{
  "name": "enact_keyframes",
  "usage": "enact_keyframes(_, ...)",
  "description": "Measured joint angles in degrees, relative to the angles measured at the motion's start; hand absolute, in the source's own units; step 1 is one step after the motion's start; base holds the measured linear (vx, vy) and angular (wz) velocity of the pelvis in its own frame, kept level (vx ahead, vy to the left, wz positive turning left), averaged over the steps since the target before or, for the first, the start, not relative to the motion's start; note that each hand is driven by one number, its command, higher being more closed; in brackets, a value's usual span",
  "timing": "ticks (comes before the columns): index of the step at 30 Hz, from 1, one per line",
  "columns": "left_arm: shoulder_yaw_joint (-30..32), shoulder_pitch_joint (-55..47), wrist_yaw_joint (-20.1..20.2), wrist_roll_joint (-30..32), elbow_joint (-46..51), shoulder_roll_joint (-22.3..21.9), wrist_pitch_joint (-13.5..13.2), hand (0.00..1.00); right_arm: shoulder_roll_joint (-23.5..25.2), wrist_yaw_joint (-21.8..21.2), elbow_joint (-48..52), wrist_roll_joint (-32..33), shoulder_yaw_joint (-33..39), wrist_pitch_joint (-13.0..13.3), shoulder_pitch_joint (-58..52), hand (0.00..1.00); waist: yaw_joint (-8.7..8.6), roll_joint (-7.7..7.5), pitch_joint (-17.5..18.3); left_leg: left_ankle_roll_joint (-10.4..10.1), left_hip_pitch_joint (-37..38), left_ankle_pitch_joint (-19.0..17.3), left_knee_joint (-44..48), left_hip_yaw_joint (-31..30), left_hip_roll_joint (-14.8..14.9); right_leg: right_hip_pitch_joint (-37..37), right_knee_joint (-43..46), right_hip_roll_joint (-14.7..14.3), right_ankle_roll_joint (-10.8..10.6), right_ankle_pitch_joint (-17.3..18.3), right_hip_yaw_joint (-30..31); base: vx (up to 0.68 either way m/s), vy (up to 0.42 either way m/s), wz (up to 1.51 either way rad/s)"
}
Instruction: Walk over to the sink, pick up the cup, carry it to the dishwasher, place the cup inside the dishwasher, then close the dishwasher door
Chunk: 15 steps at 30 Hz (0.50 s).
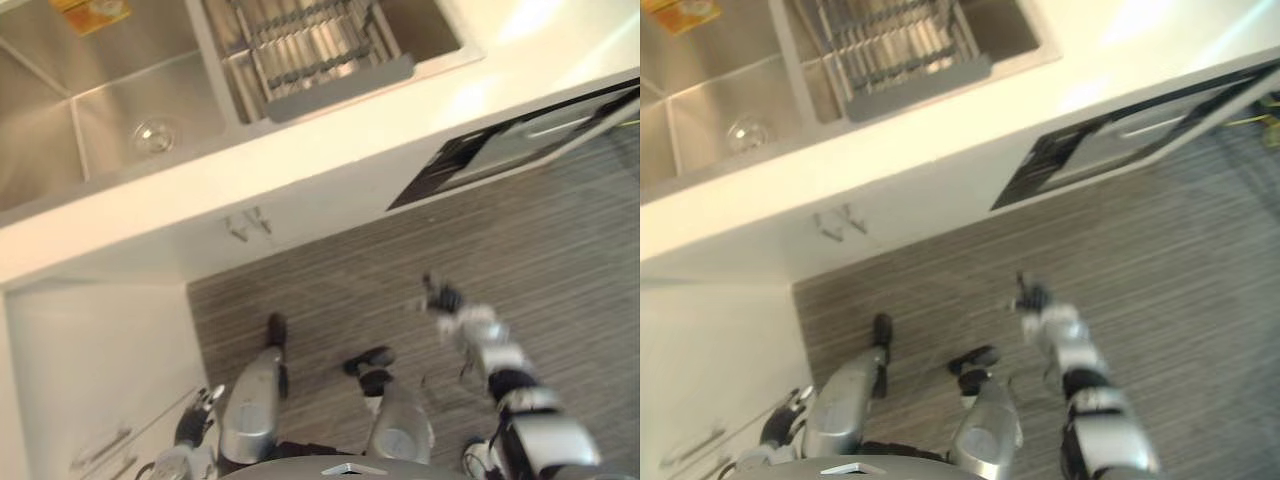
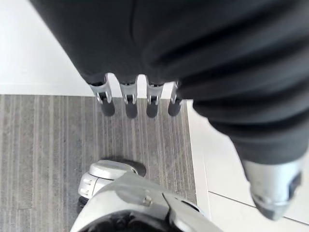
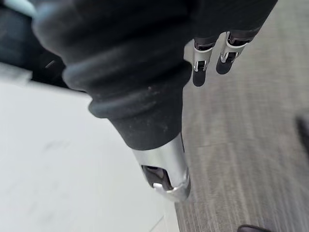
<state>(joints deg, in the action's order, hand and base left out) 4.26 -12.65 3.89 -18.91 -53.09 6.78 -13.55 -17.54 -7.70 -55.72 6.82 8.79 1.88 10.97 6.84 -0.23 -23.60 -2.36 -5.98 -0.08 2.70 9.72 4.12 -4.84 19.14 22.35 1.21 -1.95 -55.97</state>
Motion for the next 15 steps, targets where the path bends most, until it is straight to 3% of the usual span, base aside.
enact_keyframes(1, 0.72, -0.23, -0.71, 0.30, -1.55, -0.06, 0.09, 0.00, 2.97, 0.68, -4.40, 2.24, 5.09, 1.75, -5.47, 0.00, -1.19, -0.18, 1.70, 0.90, 1.95, -1.35, -0.07, 0.08, 0.69, 0.39, 3.45, 0.65, 3.14, -2.61, 3.49, 0.09, 0.091, -0.09)
enact_keyframes(2, 1.10, -0.35, -0.96, 0.66, -1.76, -0.05, 0.19, 0.00, 4.10, 0.74, -5.58, 3.06, 6.94, 2.28, -7.77, 0.00, -1.72, -0.25, 2.22, 1.14, 3.35, -1.71, -0.24, 0.04, 0.86, 0.36, 5.67, 1.22, 4.81, -3.86, 5.67, 0.12, 0.136, 0.11)
enact_keyframes(4, 2.35, -0.52, -1.87, 2.43, -1.69, 0.22, 0.66, 0.00, 7.83, 0.86, -7.35, 4.58, 11.87, 3.90, -13.51, 0.00, -3.07, -1.20, 3.42, 1.81, 7.16, -2.31, -0.92, -1.06, 0.23, -0.04, 11.85, 2.46, 5.41, -8.02, 15.09, 0.15, 0.130, 0.40)
enact_keyframes(5, 1.84, -0.06, -2.77, 3.56, -1.69, 0.49, 1.14, 0.00, 10.49, 1.84, -7.79, 5.01, 14.84, 4.56, -16.28, 0.00, -4.10, -1.49, 4.33, 2.60, 8.66, -2.11, -0.90, -3.85, -0.30, -1.31, 15.37, 2.50, 2.36, -7.62, 21.24, 0.22, 0.058, 0.90)
enact_keyframes(6, 1.66, 1.23, -3.44, 4.11, -1.80, 1.15, 1.89, 0.00, 13.20, 2.73, -8.53, 5.37, 16.39, 4.41, -18.18, 0.00, -5.10, -2.27, 5.54, 3.20, 9.67, -2.38, -0.92, -6.66, -0.10, -1.09, 15.92, -0.92, -3.34, 0.75, 25.82, 0.21, 0.020, 1.02)
enact_keyframes(7, 1.70, 2.17, -3.71, 4.34, -2.01, 1.17, 2.17, 0.00, 14.29, 3.13, -8.46, 6.14, 16.76, 4.29, -19.00, 0.00, -5.42, -2.32, 5.66, 3.21, 9.99, -2.37, -1.00, -8.04, 0.03, -1.04, 15.37, -3.03, -3.91, 3.89, 27.55, 0.14, -0.065, 1.15)
enact_keyframes(8, 1.85, 4.39, -4.02, 4.48, -2.73, 0.95, 2.73, 0.00, 15.84, 3.78, -8.37, 7.67, 17.18, 3.91, -19.77, 0.00, -6.11, -2.23, 5.71, 3.24, 10.38, -2.35, -1.21, -10.54, 0.09, -1.14, 13.13, -7.24, -4.31, 7.89, 30.03, 0.06, -0.059, 1.11)
enact_keyframes(9, 1.84, 6.15, -4.17, 4.48, -3.10, 0.80, 3.42, 0.00, 16.58, 4.77, -8.19, 8.91, 17.76, 3.69, -20.00, 0.00, -6.75, -2.04, 5.81, 3.37, 11.18, -2.19, -1.98, -12.69, -0.05, -1.39, 9.05, -11.02, -4.79, 9.54, 31.97, 0.07, -0.072, 1.07)
enact_keyframes(10, 1.87, 6.91, -4.55, 4.46, -3.46, 0.57, 3.75, 0.00, 16.65, 5.24, -8.10, 8.98, 18.33, 3.28, -19.99, 0.00, -7.07, -1.92, 5.90, 3.36, 11.49, -2.19, -2.14, -13.61, -0.13, -1.57, 6.71, -12.53, -4.92, 9.66, 33.21, 0.08, -0.108, 0.99)
enact_keyframes(12, 2.44, 9.14, -4.99, 4.45, -4.27, -1.63, 5.12, 0.00, 17.19, 6.40, -7.47, 9.17, 19.00, 2.65, -21.03, 0.00, -7.78, -1.93, 7.74, 2.62, 11.77, -2.68, -2.99, -16.88, -0.79, -2.99, -2.28, -16.90, -4.75, 8.76, 42.27, 0.08, -0.164, 0.98)
enact_keyframes(13, 2.59, 9.35, -4.87, 4.45, -4.23, -2.31, 5.40, 0.00, 17.56, 6.76, -7.00, 9.17, 18.99, 2.64, -21.67, 0.00, -7.90, -2.27, 8.51, 1.81, 11.66, -3.23, -2.83, -17.36, -1.11, -3.02, -4.20, -17.23, -4.91, 8.28, 44.96, 0.11, -0.235, 1.15)
enact_keyframes(14, 4.39, 9.32, -4.19, 4.53, -3.72, -2.28, 5.95, 0.00, 19.17, 7.05, -5.80, 9.00, 19.04, 2.70, -22.81, 0.00, -7.94, -4.52, 10.47, 0.98, 11.64, -3.84, -2.62, -15.29, -2.14, -2.15, -7.22, -16.30, -5.82, 7.76, 49.33, 0.19, -0.317, 1.24)
enact_keyframes(15, 6.33, 9.69, -3.79, 4.50, -4.01, -3.12, 6.40, 0.00, 19.89, 7.13, -5.64, 8.95, 19.33, 2.80, -23.70, 0.00, -7.96, -4.81, 11.54, -0.59, 12.18, -3.96, -1.23, -12.59, -1.06, -1.29, -5.42, -15.56, -5.09, 4.73, 47.23, 0.17, -0.271, 1.01)
